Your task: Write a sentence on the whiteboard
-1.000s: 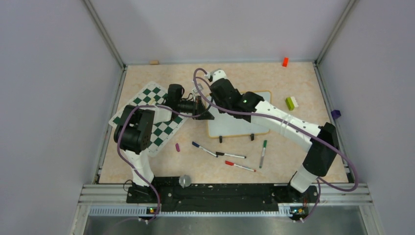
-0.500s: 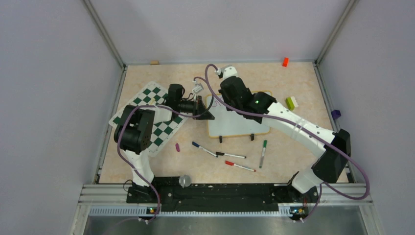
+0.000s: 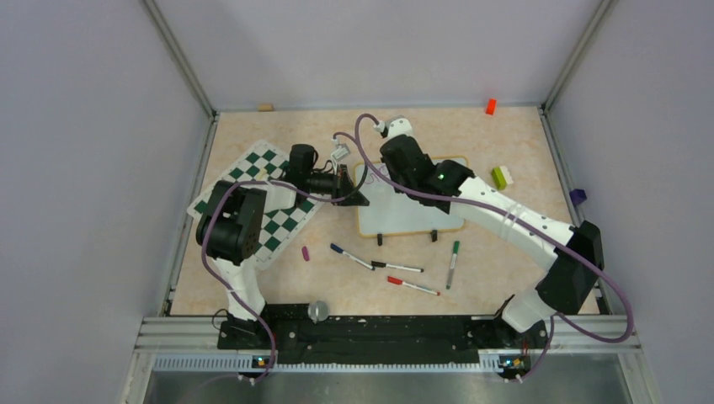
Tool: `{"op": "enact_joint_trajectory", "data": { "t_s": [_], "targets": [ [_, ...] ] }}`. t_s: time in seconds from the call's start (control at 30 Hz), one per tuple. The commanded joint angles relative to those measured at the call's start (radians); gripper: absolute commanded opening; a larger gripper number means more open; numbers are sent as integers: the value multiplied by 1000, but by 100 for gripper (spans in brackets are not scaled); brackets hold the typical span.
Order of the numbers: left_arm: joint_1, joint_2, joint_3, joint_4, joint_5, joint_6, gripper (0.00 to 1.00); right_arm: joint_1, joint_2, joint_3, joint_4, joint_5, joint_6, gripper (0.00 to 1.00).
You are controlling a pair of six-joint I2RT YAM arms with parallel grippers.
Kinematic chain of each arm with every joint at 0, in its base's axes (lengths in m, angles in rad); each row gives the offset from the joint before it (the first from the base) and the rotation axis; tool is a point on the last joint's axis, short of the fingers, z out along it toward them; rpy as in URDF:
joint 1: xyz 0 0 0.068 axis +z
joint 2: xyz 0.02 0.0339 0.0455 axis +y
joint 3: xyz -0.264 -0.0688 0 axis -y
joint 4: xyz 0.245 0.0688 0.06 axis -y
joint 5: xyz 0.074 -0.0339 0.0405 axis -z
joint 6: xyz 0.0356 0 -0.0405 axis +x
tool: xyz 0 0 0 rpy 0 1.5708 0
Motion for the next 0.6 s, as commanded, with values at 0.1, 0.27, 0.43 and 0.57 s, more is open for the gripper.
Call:
{"op": "enact_joint_trajectory", "data": {
  "t_s": [0.1,0.27,0.43,0.57],
  "targets": [
    [-18,0,-1,-47,-18,65,0,-19,-9,6,39,25,15,0],
    [-19,-2,-3,-48,-19,65,0,-21,15,15,45,31,13,0],
    [-19,-1,-3,-49,-20,67,0,-25,36,27,46,30,14,0],
    [-20,-2,-3,-49,-21,66,0,-26,44,28,48,10,10,0]
  ]
}}
